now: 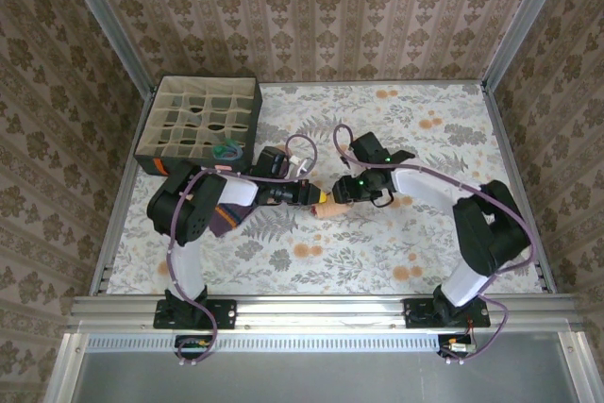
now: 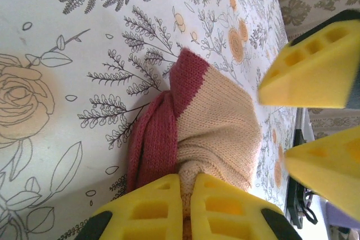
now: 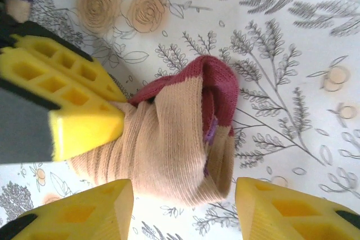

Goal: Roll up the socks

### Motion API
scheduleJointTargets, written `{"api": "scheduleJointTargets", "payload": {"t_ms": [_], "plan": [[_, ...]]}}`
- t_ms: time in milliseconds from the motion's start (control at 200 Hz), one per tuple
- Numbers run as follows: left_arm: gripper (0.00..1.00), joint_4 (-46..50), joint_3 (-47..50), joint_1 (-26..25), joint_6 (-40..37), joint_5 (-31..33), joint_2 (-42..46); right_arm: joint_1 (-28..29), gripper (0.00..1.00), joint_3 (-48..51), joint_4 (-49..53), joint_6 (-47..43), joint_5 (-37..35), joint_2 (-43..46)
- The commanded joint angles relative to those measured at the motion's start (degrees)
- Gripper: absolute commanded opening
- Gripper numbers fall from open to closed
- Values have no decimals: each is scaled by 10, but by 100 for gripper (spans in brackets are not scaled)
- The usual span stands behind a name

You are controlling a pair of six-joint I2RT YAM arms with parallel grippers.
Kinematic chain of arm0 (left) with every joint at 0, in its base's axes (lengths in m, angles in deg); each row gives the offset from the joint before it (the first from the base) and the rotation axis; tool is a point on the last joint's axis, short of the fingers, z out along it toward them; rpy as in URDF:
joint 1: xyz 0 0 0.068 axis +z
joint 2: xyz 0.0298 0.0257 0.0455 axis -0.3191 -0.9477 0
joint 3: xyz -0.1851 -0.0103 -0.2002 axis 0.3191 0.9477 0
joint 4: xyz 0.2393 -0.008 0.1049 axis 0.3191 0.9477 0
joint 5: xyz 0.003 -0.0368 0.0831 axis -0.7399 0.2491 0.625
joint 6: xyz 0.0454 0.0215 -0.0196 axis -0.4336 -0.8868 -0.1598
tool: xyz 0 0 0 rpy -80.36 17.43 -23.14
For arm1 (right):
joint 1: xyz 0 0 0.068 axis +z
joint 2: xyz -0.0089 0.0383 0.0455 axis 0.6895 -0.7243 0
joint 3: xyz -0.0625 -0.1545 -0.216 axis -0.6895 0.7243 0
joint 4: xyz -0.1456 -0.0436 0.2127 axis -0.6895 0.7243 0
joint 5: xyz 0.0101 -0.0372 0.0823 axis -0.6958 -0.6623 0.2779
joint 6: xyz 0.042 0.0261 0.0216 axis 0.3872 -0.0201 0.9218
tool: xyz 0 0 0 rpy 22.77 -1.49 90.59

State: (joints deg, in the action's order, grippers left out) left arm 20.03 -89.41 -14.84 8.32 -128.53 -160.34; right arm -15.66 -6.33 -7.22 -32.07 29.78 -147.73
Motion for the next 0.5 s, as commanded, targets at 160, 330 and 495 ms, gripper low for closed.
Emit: {"api": "scheduleJointTargets", "payload": {"t_ms": [160, 330, 495], "plan": [[0, 75, -16, -2, -42, -8, -15, 39, 48, 26, 26, -162, -90, 117], [0, 90, -27, -1, -48, -24, -27, 122, 53, 44, 1, -330, -222, 127], [0, 109, -39, -1, -52, -37, -36, 176, 58, 91, -81, -476, -299, 117]]}}
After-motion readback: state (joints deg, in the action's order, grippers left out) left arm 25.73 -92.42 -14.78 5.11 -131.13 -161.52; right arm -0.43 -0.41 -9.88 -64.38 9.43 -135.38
